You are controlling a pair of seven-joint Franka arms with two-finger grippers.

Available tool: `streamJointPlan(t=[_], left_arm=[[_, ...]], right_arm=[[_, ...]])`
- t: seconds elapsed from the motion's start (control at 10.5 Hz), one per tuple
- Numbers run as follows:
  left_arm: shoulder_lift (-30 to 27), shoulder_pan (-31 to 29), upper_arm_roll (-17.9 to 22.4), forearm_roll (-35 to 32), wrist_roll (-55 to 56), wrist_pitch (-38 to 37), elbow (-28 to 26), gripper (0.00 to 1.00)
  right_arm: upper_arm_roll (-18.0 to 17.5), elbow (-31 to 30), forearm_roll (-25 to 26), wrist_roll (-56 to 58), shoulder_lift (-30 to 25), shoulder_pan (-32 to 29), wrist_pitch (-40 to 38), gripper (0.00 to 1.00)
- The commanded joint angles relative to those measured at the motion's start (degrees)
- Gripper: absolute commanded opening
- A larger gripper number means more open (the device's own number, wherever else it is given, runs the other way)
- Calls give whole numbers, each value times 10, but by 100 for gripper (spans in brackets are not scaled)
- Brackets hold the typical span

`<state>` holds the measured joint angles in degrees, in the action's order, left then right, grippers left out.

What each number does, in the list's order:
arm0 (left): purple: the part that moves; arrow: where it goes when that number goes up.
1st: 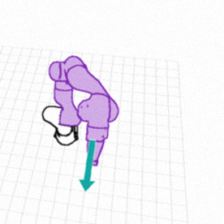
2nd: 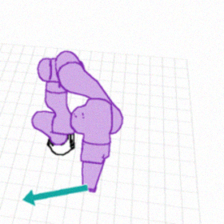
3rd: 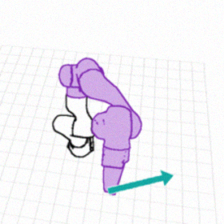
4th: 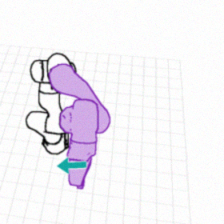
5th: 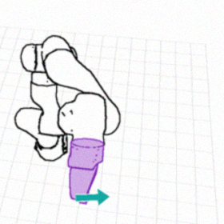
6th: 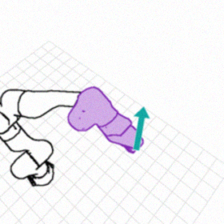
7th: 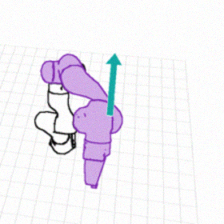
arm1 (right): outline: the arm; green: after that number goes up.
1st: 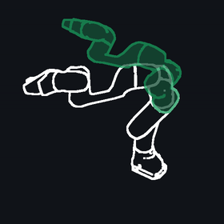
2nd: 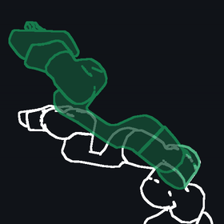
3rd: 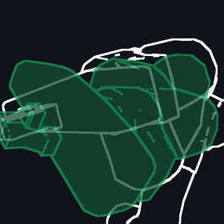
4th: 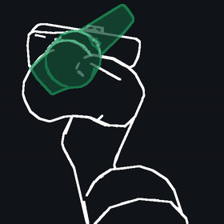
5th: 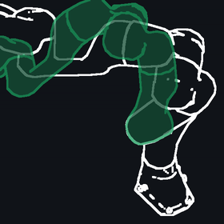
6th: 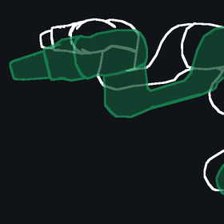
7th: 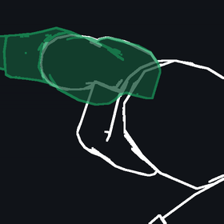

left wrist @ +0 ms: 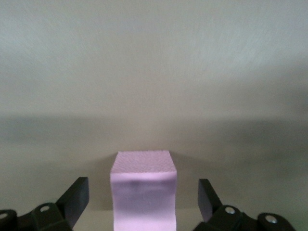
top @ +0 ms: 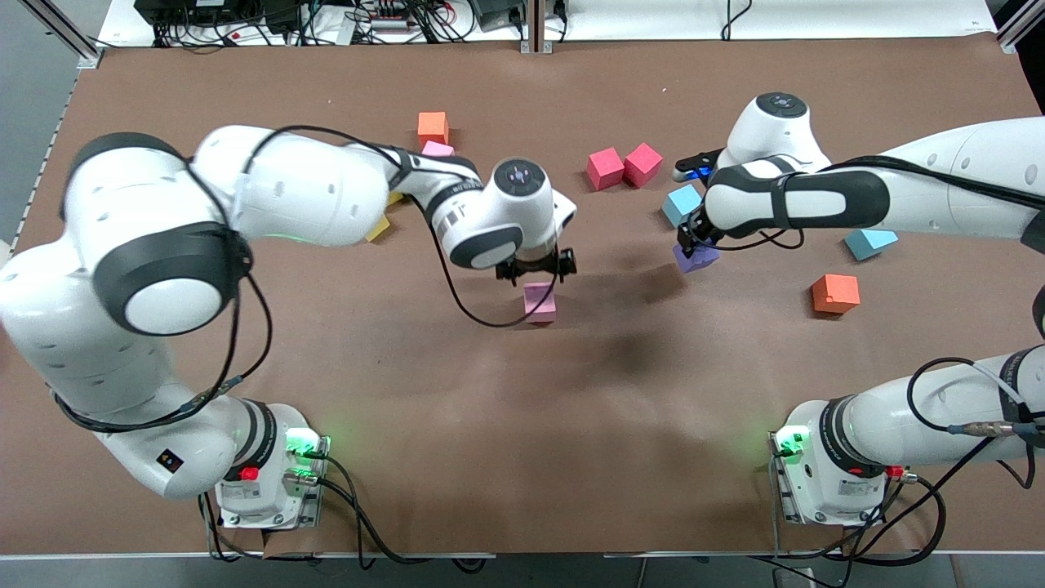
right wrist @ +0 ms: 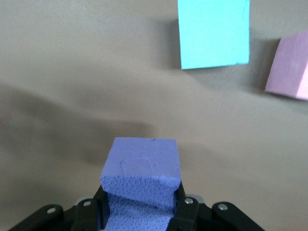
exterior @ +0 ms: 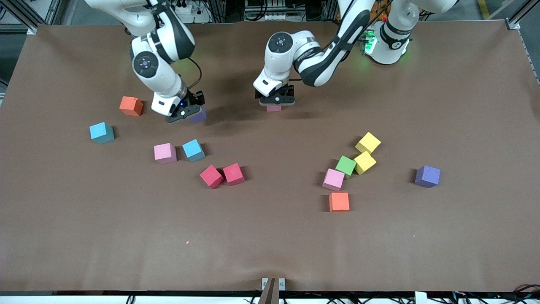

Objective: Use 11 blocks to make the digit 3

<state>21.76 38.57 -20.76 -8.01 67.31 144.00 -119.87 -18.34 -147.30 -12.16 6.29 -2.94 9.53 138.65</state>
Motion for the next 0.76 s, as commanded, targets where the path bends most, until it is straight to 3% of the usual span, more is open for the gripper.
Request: streamJointPlan(t=[0.0,0.19,0.48,0.67], left_arm=[[-70,-37,-3,-17,14,-62,-9,100],[-95,-82,-3,-12,15,-90,-4,100],[-86,-164,0,-16,1,-167,61,100],[-62,-232,0,-18,-106,-172,96,100]], right_arm=[[-16,9,9,29,-6,-3,-6,49],[-21,14,14,56,-6,-2,-5,49],[-24,14,18,106,-5,19,-3,48],[-28,13,18,131,-5,44,-4,48]])
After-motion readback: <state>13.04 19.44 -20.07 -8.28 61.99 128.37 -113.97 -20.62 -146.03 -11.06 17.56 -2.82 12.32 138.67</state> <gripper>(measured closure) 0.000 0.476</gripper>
